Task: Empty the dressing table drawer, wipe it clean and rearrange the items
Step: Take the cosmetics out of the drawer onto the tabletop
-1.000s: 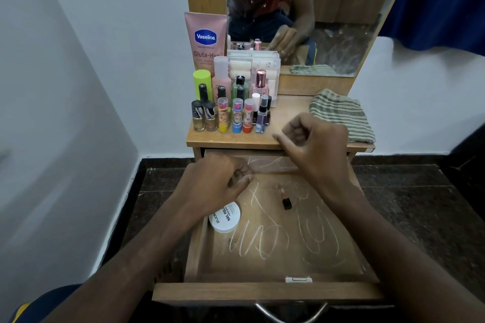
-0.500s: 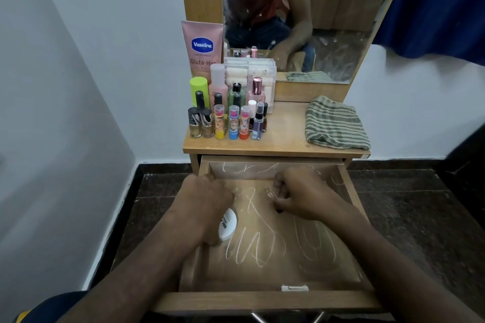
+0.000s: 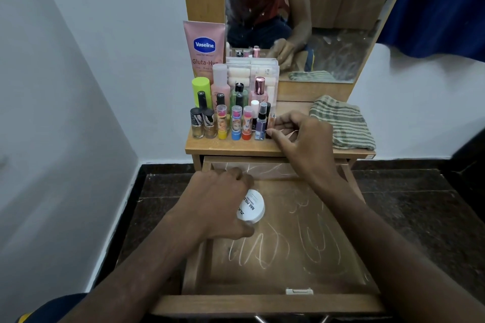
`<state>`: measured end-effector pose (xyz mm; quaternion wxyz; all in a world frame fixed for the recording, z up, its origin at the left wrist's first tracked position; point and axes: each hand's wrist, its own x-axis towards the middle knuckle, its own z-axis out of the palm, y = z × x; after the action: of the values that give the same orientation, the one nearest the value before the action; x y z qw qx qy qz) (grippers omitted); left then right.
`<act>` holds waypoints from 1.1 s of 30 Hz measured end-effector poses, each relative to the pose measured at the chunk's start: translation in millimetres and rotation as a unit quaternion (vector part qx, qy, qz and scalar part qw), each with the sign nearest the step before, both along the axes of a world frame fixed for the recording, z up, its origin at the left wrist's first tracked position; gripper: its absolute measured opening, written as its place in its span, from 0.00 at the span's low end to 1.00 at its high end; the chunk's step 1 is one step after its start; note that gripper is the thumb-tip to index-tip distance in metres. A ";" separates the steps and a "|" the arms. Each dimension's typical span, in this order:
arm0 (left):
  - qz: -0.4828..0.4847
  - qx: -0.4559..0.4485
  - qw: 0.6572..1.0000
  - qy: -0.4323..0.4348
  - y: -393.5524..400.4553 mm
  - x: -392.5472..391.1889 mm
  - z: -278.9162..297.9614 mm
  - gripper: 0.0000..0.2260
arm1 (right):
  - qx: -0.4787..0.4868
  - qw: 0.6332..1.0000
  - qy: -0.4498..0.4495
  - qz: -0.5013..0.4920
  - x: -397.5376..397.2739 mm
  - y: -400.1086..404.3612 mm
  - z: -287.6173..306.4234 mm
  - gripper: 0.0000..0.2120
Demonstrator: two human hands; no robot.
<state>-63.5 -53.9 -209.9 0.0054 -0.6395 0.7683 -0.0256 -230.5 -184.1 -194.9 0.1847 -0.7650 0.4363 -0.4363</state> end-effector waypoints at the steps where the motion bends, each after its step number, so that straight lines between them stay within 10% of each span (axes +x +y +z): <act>1: 0.001 -0.004 1.000 0.004 -0.4 1.0 -1.6 0.36 | 0.001 1.000 0.006 0.002 1.3 -0.7 -2.7 0.08; 11: -0.004 -0.014 0.989 0.144 0.1 13.7 -9.9 0.35 | -0.071 0.997 0.042 -0.012 -21.1 28.8 7.0 0.06; 15: -0.007 0.007 0.943 0.332 -5.5 14.7 -8.9 0.34 | 0.197 0.965 0.150 0.080 -33.1 58.3 8.7 0.09; 20: -0.024 -0.049 0.916 0.397 -7.9 4.6 -8.7 0.36 | 0.300 0.951 -0.026 0.070 -50.2 56.1 17.5 0.09; 26: -0.042 -0.027 0.973 0.226 -13.0 0.4 -12.5 0.26 | 0.157 0.973 -0.148 -0.084 -51.8 20.3 38.2 0.13; 33: -0.095 0.008 0.981 0.171 -15.3 0.0 -19.7 0.19 | 0.141 0.984 -0.042 -0.100 -18.2 -28.5 19.2 0.12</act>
<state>-63.5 -69.2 -229.6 -0.1233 -0.5583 0.8155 0.0903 -248.7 -212.7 -175.7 0.2644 -0.6646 0.5595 -0.4187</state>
